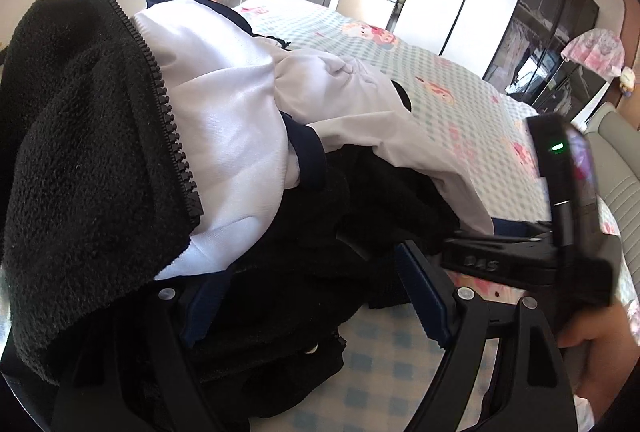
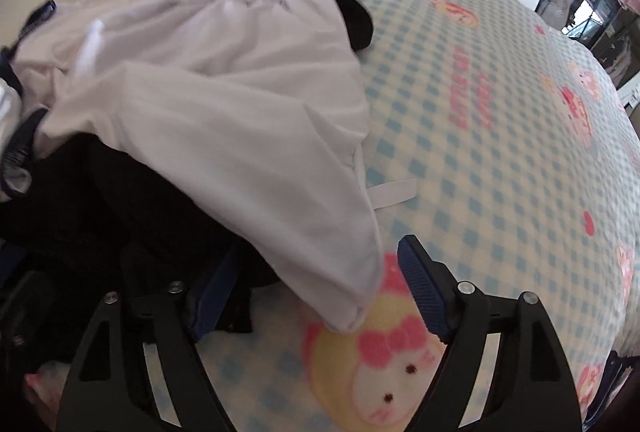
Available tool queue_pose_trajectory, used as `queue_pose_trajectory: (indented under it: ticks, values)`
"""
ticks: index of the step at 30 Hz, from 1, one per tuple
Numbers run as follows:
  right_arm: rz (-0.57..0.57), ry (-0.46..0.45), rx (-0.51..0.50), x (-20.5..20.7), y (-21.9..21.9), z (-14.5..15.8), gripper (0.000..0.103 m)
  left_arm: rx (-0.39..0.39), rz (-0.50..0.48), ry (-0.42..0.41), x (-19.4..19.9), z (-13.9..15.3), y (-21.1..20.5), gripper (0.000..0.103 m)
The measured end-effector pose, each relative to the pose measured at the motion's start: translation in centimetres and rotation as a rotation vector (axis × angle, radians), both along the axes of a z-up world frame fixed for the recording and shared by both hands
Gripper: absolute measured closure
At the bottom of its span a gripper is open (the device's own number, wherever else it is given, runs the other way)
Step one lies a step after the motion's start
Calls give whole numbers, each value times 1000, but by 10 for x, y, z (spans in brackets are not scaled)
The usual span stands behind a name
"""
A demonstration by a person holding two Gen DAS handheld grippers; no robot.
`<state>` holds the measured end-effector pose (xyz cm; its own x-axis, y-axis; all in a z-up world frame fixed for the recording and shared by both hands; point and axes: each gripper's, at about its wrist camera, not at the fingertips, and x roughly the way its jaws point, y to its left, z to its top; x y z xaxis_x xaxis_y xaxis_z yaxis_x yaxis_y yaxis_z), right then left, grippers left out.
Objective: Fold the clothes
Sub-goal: 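Grasp the white navy-trimmed T-shirt with the right gripper and pull it out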
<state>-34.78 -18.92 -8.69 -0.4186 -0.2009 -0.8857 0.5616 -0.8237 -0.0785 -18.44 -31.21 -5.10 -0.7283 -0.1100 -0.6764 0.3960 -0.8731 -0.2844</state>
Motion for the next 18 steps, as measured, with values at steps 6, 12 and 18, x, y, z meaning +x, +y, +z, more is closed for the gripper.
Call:
queue_pose_trajectory:
  ticks: [6,12,18]
  values:
    - [-46,93,-187,16,19,35,91,-29,-39,-26,-9,-5,11,19]
    - [-120,181,-218,25,56,62,95,-10,-43,-8,-8,-3,17,19]
    - [-246,241,-173,20,104,72,97,-29,20,24,2,4,15,19]
